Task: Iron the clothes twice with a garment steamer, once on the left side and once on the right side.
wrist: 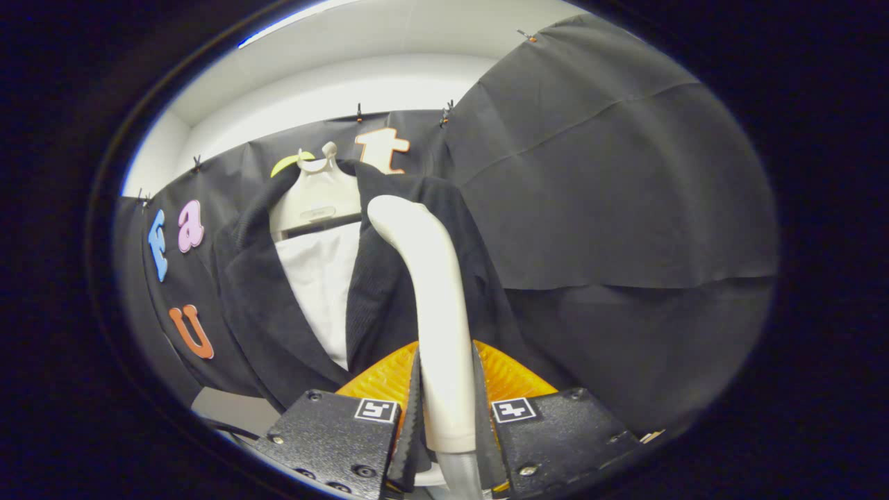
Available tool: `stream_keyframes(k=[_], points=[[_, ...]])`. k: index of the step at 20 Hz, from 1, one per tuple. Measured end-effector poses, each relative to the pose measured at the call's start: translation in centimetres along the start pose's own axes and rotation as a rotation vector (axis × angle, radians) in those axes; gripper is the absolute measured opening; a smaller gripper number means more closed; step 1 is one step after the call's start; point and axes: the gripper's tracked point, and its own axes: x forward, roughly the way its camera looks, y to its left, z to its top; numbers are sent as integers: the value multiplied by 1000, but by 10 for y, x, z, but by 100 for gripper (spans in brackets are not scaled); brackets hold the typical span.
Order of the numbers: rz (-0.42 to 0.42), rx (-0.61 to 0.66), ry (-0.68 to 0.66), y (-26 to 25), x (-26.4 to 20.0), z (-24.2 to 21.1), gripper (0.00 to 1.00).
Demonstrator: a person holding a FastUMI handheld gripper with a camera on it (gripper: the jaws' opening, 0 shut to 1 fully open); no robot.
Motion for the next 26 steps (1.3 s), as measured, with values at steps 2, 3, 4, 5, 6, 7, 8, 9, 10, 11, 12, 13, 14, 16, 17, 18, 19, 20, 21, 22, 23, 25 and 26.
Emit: stream_keyframes(k=[2,3,4,5,6,7,8,9,10,11,12,13,14,16,17,18,19,20,21,22,23,25,26], points=[[-18,-17,5,2,4,-6,36],[-27,-28,12,1,4,-10,36],[-35,-36,20,1,3,-14,36],[-38,-41,26,1,2,-18,36],[-40,-47,35,1,1,-23,36],[-41,-51,43,2,-2,-27,36],[-44,-59,52,3,-3,-32,36],[-48,-67,58,2,-5,-36,37],[-52,-73,68,2,-5,-41,37],[-54,-76,78,2,-6,-47,36],[-57,-82,84,2,-8,-51,37],[-59,-86,91,2,-8,-55,37],[-63,-86,98,2,-9,-59,37],[-71,-88,114,1,-13,-68,37],[-75,-91,122,1,-13,-72,36],[-77,-94,131,1,-13,-78,37],[-78,-98,138,0,-15,-83,37],[-80,-103,146,0,-16,-89,37],[-81,-108,150,0,-17,-93,36],[-83,-115,157,0,-17,-98,36],[-86,-120,164,-1,-18,-103,37],[-88,-122,181,-1,-20,-112,37],[-89,-123,190,-2,-20,-118,37]])
